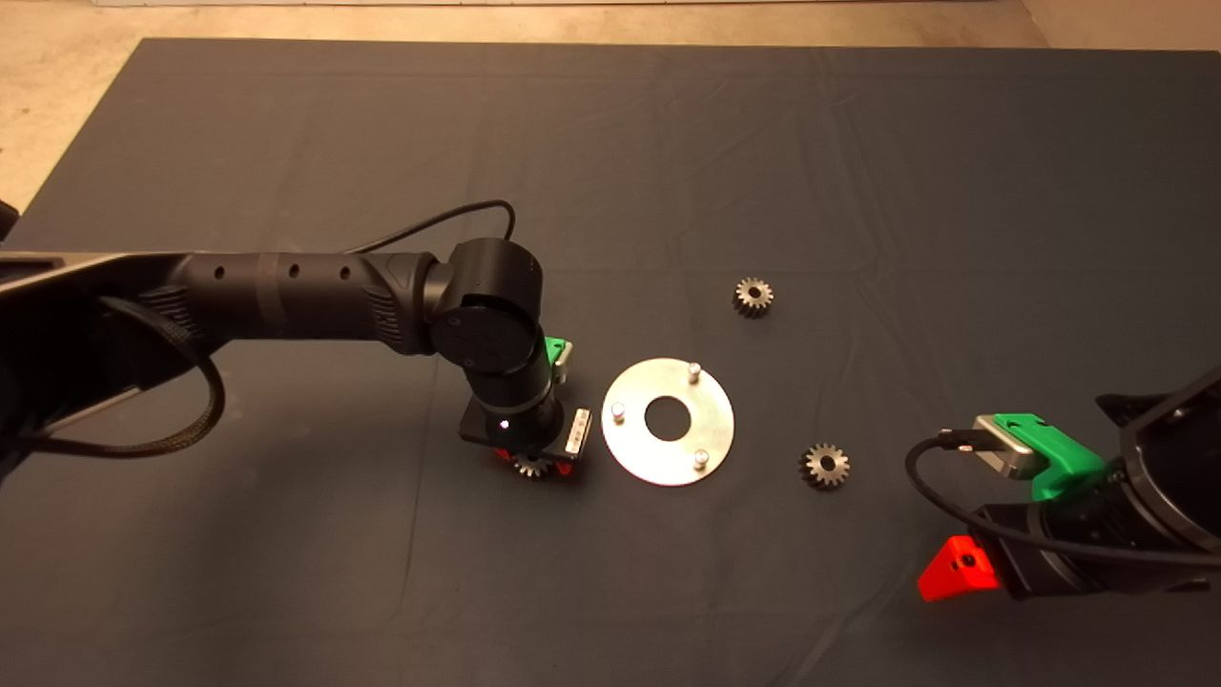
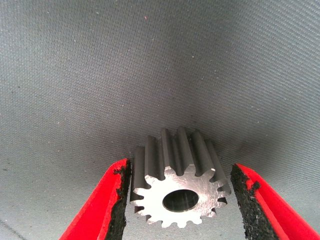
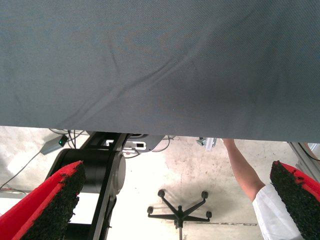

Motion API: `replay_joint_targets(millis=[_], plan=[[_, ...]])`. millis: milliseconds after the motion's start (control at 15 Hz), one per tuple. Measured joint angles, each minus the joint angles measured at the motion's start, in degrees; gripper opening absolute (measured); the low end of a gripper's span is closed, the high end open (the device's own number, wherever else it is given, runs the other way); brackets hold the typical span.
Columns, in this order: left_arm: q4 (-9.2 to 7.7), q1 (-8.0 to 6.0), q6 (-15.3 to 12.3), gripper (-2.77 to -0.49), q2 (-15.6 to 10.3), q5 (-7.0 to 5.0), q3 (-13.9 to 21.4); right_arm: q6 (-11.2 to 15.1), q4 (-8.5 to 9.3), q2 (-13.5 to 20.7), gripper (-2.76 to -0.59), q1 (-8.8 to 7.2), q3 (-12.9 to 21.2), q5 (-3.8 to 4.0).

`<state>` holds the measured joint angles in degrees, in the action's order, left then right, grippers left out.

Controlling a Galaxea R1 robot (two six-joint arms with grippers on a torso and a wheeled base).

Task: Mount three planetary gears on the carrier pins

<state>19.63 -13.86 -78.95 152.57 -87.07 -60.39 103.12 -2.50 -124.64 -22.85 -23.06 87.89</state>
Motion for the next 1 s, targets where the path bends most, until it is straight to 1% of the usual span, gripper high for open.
replay_joint_targets(millis=[67, 133, 267, 333, 800, 1000], plan=[[0.0, 0.0, 0.2, -1.94, 0.0, 0.0, 0.0, 0.0, 0.0, 0.0, -0.6, 0.0, 0.0, 0.0], [0.02, 0.0, 0.3, -2.04, 0.0, -0.12, 0.0, 0.0, 0.0, 0.0, -0.6, 0.0, 0.0, 0.0], [0.05, 0.0, 0.4, -2.05, 0.0, -0.17, 0.0, 0.0, 0.0, 0.0, -0.6, 0.0, 0.0, -0.02], [0.1, 0.0, 0.4, -2.15, 0.0, -0.34, 0.0, 0.0, 0.0, 0.0, -0.6, 0.0, 0.0, 0.0], [0.11, 0.0, 0.5, -2.25, 0.0, -0.37, 0.0, 0.0, 0.0, -0.1, -0.6, 0.0, 0.0, -0.02], [0.11, 0.0, 0.5, -2.26, 0.0, -0.37, 0.0, 0.0, 0.0, -0.1, -0.6, 0.0, 0.0, -0.01]])
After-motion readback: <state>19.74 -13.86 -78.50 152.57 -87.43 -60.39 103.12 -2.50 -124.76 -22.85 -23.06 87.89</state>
